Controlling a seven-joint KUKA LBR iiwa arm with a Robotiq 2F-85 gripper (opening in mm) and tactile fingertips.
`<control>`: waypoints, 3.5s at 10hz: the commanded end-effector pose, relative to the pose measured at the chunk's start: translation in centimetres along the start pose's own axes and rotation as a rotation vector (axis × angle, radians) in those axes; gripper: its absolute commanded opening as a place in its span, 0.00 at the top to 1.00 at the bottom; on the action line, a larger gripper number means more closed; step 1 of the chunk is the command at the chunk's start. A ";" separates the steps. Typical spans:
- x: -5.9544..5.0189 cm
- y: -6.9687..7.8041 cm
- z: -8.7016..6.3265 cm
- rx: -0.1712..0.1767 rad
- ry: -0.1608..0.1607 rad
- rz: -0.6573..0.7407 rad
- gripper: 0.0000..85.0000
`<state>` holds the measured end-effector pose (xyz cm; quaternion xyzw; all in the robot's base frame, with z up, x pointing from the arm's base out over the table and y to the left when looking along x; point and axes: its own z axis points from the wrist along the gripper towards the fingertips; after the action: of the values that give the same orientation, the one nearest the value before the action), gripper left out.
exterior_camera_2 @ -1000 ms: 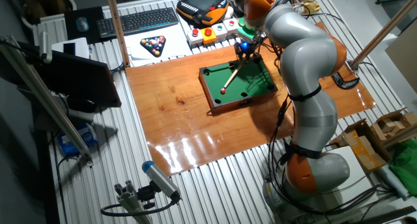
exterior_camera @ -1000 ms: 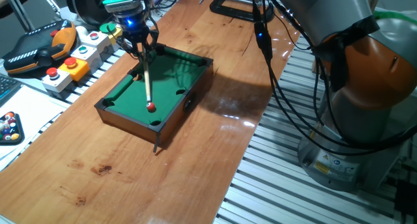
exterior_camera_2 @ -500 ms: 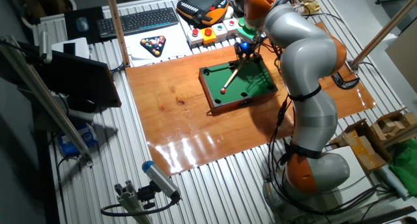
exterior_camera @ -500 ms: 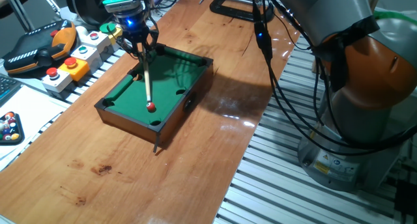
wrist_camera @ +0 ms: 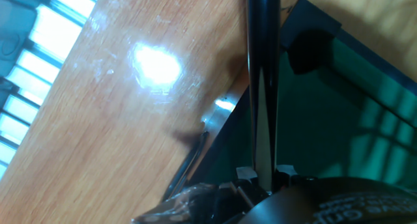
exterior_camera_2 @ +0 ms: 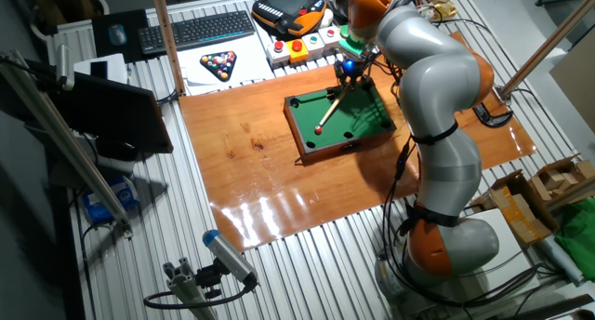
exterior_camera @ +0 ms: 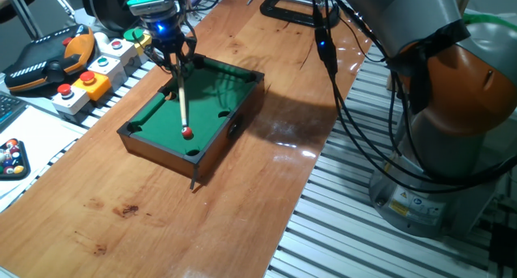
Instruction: Hit the pool ball
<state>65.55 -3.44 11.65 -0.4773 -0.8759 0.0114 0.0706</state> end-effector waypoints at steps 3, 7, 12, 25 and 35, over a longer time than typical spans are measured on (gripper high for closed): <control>1.5 -0.3 0.5 -0.013 0.011 0.013 0.99; 0.7 -0.1 0.4 -0.004 0.000 0.004 0.99; 0.6 -0.7 0.0 0.005 0.004 0.003 0.99; 0.7 -2.7 -0.3 0.008 -0.001 0.044 0.99; 1.4 -3.3 -0.1 0.005 0.007 0.075 0.99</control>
<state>61.97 -4.05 12.13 -0.5099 -0.8569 0.0143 0.0742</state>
